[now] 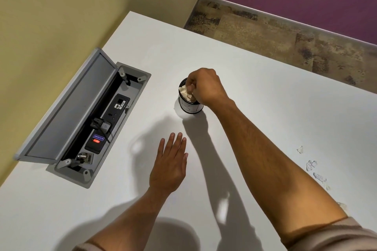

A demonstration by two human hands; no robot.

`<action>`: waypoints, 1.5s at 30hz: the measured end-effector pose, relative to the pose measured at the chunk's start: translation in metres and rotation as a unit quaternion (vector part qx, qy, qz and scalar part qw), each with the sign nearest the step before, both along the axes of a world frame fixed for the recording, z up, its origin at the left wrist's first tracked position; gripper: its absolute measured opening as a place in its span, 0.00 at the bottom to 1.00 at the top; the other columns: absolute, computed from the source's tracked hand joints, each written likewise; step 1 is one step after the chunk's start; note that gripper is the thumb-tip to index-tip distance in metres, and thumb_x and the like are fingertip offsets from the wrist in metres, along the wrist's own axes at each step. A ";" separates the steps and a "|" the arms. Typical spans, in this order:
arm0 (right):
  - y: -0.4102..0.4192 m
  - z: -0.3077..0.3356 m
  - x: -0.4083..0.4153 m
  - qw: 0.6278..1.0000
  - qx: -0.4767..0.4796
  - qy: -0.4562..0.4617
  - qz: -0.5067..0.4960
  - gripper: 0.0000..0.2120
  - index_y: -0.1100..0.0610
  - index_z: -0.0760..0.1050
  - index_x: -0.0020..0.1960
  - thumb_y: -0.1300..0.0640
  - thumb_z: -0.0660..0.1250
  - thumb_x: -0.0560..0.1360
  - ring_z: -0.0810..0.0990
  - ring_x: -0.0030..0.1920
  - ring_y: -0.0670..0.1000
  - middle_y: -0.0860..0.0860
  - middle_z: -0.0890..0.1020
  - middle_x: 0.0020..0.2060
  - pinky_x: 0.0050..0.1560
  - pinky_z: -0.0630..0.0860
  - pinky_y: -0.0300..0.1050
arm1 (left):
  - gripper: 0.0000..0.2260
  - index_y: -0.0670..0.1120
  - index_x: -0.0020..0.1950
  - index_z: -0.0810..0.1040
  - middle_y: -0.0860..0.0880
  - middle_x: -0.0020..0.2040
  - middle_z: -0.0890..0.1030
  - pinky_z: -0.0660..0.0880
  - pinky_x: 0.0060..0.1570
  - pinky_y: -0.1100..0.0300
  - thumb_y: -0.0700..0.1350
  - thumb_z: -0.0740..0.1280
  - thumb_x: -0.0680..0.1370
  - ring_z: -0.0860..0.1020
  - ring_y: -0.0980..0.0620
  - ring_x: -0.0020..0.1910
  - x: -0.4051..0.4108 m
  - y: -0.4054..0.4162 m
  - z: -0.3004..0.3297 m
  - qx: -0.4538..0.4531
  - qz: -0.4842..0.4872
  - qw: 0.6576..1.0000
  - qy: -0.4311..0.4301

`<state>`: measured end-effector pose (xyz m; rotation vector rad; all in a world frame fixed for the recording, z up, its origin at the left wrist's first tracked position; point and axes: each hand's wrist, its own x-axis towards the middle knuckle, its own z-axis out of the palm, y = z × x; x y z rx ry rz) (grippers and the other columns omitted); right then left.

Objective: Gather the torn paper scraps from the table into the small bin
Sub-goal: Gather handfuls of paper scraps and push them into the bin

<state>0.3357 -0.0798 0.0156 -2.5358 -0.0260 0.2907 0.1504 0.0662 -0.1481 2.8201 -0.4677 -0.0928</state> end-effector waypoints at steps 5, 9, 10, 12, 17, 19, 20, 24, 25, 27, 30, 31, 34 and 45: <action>0.008 -0.010 -0.003 0.998 -0.011 0.024 0.061 0.10 0.57 0.82 0.43 0.68 0.64 0.71 0.80 0.44 0.55 0.50 0.80 0.41 0.42 0.75 0.43 | 0.23 0.44 0.78 0.59 0.46 0.79 0.60 0.57 0.75 0.42 0.50 0.50 0.84 0.54 0.46 0.79 0.000 0.000 0.001 -0.003 0.001 1.000 0.000; 0.011 -0.023 -0.003 0.996 -0.069 0.010 0.060 0.10 0.57 0.81 0.44 0.66 0.62 0.70 0.76 0.41 0.56 0.51 0.77 0.40 0.38 0.69 0.43 | 0.23 0.43 0.78 0.61 0.45 0.78 0.61 0.58 0.74 0.41 0.50 0.51 0.84 0.55 0.46 0.79 0.000 -0.001 0.002 -0.007 0.000 1.000 0.000; 0.011 -0.026 -0.003 0.995 -0.076 0.010 0.059 0.09 0.57 0.80 0.45 0.65 0.62 0.71 0.75 0.41 0.56 0.52 0.77 0.41 0.38 0.69 0.44 | 0.23 0.43 0.78 0.61 0.45 0.78 0.61 0.58 0.74 0.41 0.50 0.50 0.84 0.54 0.46 0.79 0.000 0.000 0.002 -0.006 -0.001 1.000 0.002; 0.012 -0.029 -0.003 0.995 -0.083 0.017 0.053 0.07 0.59 0.79 0.44 0.64 0.62 0.72 0.74 0.41 0.57 0.53 0.77 0.42 0.39 0.69 0.45 | 0.23 0.43 0.78 0.60 0.46 0.79 0.60 0.58 0.75 0.42 0.50 0.49 0.84 0.54 0.46 0.79 0.000 0.000 0.002 -0.004 -0.001 1.000 0.005; 0.015 -0.023 0.002 0.994 -0.086 0.045 0.051 0.10 0.61 0.80 0.45 0.67 0.61 0.70 0.77 0.43 0.58 0.55 0.79 0.45 0.40 0.72 0.46 | 0.23 0.44 0.78 0.59 0.46 0.79 0.59 0.57 0.75 0.42 0.50 0.49 0.85 0.53 0.47 0.79 0.000 0.000 0.000 -0.002 -0.002 1.000 0.003; 0.013 -0.021 0.001 0.995 -0.070 0.057 0.046 0.11 0.60 0.80 0.44 0.68 0.61 0.68 0.75 0.41 0.57 0.54 0.78 0.43 0.38 0.69 0.44 | 0.23 0.44 0.78 0.59 0.46 0.79 0.59 0.56 0.75 0.42 0.50 0.49 0.85 0.53 0.47 0.79 0.000 0.000 -0.001 -0.006 -0.002 1.000 0.001; 0.011 -0.021 0.000 0.996 -0.055 0.061 0.043 0.12 0.60 0.80 0.43 0.69 0.60 0.67 0.75 0.40 0.57 0.54 0.78 0.42 0.38 0.69 0.43 | 0.23 0.44 0.78 0.60 0.46 0.79 0.60 0.56 0.75 0.42 0.50 0.49 0.85 0.53 0.47 0.79 0.000 0.000 -0.001 -0.008 -0.001 1.000 -0.001; 0.001 -0.013 -0.011 0.999 -0.005 -0.011 0.040 0.11 0.59 0.83 0.48 0.68 0.64 0.72 0.79 0.45 0.56 0.55 0.83 0.44 0.47 0.77 0.47 | 0.23 0.44 0.78 0.60 0.46 0.78 0.61 0.56 0.75 0.42 0.50 0.48 0.85 0.54 0.46 0.79 0.000 0.000 -0.001 -0.002 -0.003 1.000 -0.004; -0.003 -0.011 -0.015 0.999 0.007 -0.042 0.032 0.10 0.59 0.83 0.50 0.67 0.65 0.73 0.80 0.48 0.56 0.56 0.84 0.46 0.50 0.77 0.49 | 0.23 0.43 0.78 0.60 0.45 0.78 0.61 0.55 0.75 0.42 0.50 0.48 0.85 0.54 0.46 0.79 0.000 0.000 -0.002 0.001 -0.004 1.000 -0.005; -0.009 -0.008 -0.026 0.994 0.042 -0.096 0.000 0.09 0.60 0.84 0.50 0.66 0.67 0.73 0.80 0.50 0.58 0.57 0.84 0.47 0.52 0.76 0.51 | 0.23 0.43 0.78 0.60 0.45 0.79 0.60 0.55 0.75 0.42 0.50 0.48 0.85 0.53 0.46 0.79 0.000 0.001 -0.001 0.005 -0.006 1.000 -0.005; -0.026 -0.008 -0.054 0.985 0.078 -0.137 -0.072 0.09 0.60 0.83 0.52 0.65 0.67 0.74 0.79 0.52 0.57 0.57 0.84 0.48 0.54 0.73 0.46 | 0.23 0.43 0.78 0.61 0.44 0.78 0.61 0.55 0.75 0.41 0.50 0.48 0.85 0.54 0.44 0.79 0.000 0.000 0.002 0.015 -0.009 1.000 -0.007; -0.033 -0.010 -0.066 0.982 0.081 -0.141 -0.094 0.09 0.60 0.83 0.52 0.65 0.67 0.75 0.79 0.52 0.56 0.56 0.84 0.49 0.54 0.71 0.42 | 0.23 0.42 0.78 0.61 0.44 0.78 0.61 0.55 0.75 0.41 0.50 0.48 0.85 0.54 0.43 0.79 0.000 0.000 0.003 0.019 -0.011 1.000 -0.008; -0.057 -0.020 -0.111 0.975 0.088 -0.133 -0.156 0.10 0.59 0.82 0.53 0.65 0.65 0.77 0.78 0.53 0.54 0.53 0.83 0.50 0.53 0.67 0.36 | 0.23 0.40 0.77 0.62 0.41 0.77 0.62 0.57 0.74 0.39 0.48 0.49 0.84 0.56 0.41 0.78 0.000 -0.002 0.006 0.027 -0.017 0.999 -0.007; -0.130 -0.068 -0.284 0.926 0.093 -0.055 -0.361 0.16 0.53 0.76 0.64 0.53 0.61 0.77 0.70 0.65 0.47 0.46 0.77 0.62 0.61 0.61 0.37 | 0.20 0.41 0.72 0.69 0.43 0.74 0.67 0.58 0.73 0.41 0.47 0.52 0.83 0.62 0.41 0.75 -0.047 -0.047 0.032 -0.025 -0.069 0.997 0.014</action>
